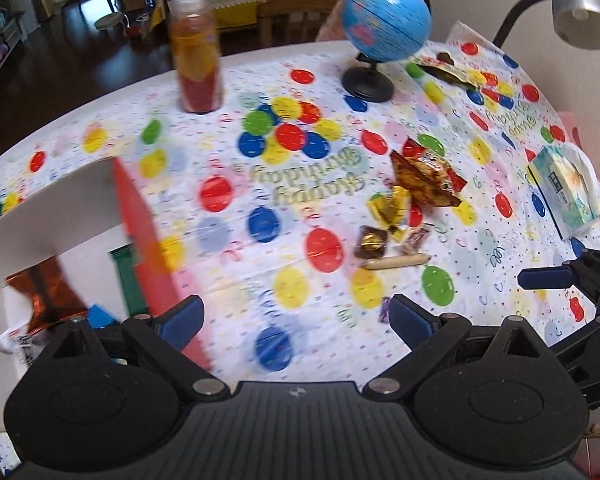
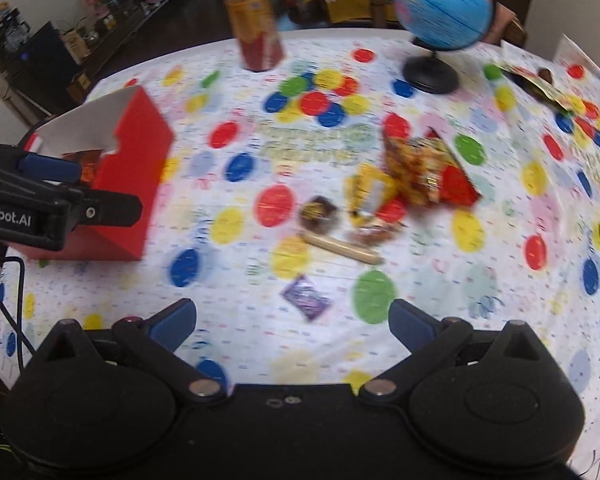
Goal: Organize snacks
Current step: 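Move the left tool toward the gold-foil chocolate while the right tool approaches the chip bag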
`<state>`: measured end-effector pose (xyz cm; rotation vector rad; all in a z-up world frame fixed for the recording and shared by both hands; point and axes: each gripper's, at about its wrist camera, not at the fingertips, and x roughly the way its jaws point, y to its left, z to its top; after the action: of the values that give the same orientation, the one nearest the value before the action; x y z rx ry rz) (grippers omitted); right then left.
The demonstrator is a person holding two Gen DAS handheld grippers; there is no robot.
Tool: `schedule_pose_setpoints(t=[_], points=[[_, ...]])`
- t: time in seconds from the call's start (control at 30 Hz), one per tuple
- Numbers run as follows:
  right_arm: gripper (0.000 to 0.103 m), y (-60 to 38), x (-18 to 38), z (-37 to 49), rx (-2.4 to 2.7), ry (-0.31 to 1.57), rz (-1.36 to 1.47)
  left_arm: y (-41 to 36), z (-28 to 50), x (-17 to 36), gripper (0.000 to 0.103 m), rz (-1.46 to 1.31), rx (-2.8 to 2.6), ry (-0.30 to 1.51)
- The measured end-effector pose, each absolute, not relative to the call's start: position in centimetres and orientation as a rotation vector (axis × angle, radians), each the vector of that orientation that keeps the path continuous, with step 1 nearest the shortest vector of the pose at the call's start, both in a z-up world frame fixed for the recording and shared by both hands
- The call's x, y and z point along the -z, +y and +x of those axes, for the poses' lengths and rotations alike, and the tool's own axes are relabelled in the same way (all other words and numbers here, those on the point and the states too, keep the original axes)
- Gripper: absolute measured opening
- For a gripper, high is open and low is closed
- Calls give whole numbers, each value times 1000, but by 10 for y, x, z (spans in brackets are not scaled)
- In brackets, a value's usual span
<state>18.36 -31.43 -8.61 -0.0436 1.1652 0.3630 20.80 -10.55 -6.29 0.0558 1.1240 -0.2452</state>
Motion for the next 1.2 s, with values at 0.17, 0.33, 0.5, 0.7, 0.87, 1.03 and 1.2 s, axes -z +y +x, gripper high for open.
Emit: schedule_pose_setpoints(t=[0.17,0.33,0.5,0.7,0.87,1.03,1.2], points=[[103,-352,95,196,-330,1176,-16,-135,226,72,99,58,246,1149],[103,-381,110,209,-300,1201,4,-160,246,86,99,68,248,1181],[102,-405,122,227,-266,1219,13,-180,265,106,99,83,249,1213],[101,-426,119,266,-245,1201,34,-197,286,129,99,103,244,1249],[101,-423,111,300,-282,1169,10,-204,302,144,99,93,230,1281],[101,-417,113,335,-288,1157,6,-206,315,158,98,81,205,1314],[101,-414,118,367,-237,1136,43,-206,322,170,98,68,198,1349]])
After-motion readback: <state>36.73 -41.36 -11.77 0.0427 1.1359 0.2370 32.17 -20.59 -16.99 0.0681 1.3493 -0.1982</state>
